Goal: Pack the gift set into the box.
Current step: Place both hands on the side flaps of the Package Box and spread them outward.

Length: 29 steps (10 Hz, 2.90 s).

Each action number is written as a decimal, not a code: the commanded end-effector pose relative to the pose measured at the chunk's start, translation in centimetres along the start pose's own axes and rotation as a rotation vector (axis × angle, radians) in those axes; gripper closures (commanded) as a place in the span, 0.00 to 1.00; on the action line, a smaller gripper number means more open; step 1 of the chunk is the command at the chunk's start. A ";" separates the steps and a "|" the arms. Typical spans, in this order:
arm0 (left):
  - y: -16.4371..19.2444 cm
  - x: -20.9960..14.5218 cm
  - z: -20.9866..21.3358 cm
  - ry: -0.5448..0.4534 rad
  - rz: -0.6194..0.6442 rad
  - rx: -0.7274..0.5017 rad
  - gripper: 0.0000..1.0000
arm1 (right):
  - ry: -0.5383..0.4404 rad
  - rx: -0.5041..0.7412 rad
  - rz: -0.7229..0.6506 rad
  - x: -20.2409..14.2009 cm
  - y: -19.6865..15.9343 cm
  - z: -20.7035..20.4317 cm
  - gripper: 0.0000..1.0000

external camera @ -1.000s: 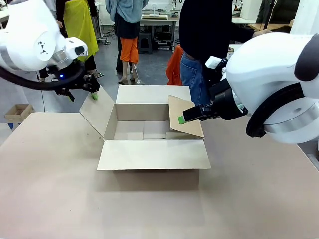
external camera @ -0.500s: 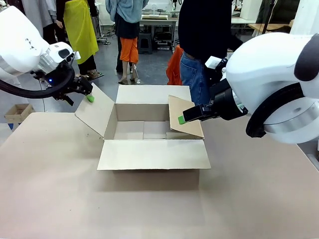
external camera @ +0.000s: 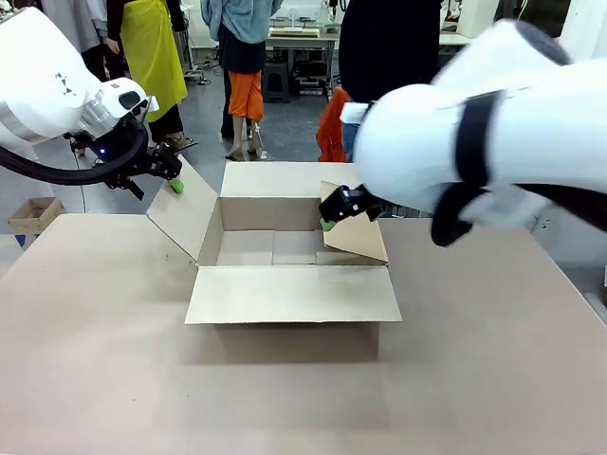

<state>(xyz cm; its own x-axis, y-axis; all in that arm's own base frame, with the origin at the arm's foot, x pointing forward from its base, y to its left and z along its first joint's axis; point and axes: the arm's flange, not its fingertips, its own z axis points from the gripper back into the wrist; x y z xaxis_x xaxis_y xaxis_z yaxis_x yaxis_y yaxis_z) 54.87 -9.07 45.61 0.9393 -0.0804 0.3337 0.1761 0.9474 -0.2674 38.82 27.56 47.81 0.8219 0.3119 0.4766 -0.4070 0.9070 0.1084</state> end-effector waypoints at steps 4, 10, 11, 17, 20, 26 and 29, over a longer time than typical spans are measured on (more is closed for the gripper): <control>0.1 0.0 0.3 -0.007 0.005 0.017 0.00 | 0.100 -0.103 -0.094 1.4 -0.4 0.0 0.00; 0.1 0.0 0.3 -0.007 0.005 0.017 0.00 | 0.323 -0.357 -0.249 13.5 3.5 -8.6 0.00; 0.1 0.0 0.3 -0.007 0.005 0.017 0.00 | 0.332 -0.383 -0.266 14.4 3.7 -10.4 0.00; 0.1 0.0 0.3 -0.007 0.005 0.017 0.00 | 0.445 -0.612 -0.396 13.2 0.5 -15.4 0.00; 0.1 0.0 0.3 -0.007 0.005 0.017 0.00 | 0.383 -0.631 -0.446 12.4 -0.8 -13.0 0.00; 0.1 0.0 0.3 -0.007 0.005 0.017 0.00 | 0.349 -0.661 -0.548 9.5 -4.6 -6.0 0.00; 0.1 0.0 0.3 -0.007 0.005 0.017 0.00 | 0.322 -0.590 -0.606 6.8 -7.9 -3.2 0.00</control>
<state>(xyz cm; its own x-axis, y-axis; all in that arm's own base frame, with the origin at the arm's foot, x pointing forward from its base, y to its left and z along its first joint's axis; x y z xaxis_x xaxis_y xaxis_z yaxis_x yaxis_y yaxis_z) 54.85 -9.02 45.71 0.9388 -0.0794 0.3352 0.1756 0.9475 -0.2672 50.40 25.02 48.17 0.9477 -0.2486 0.2001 0.3007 0.9058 -0.2984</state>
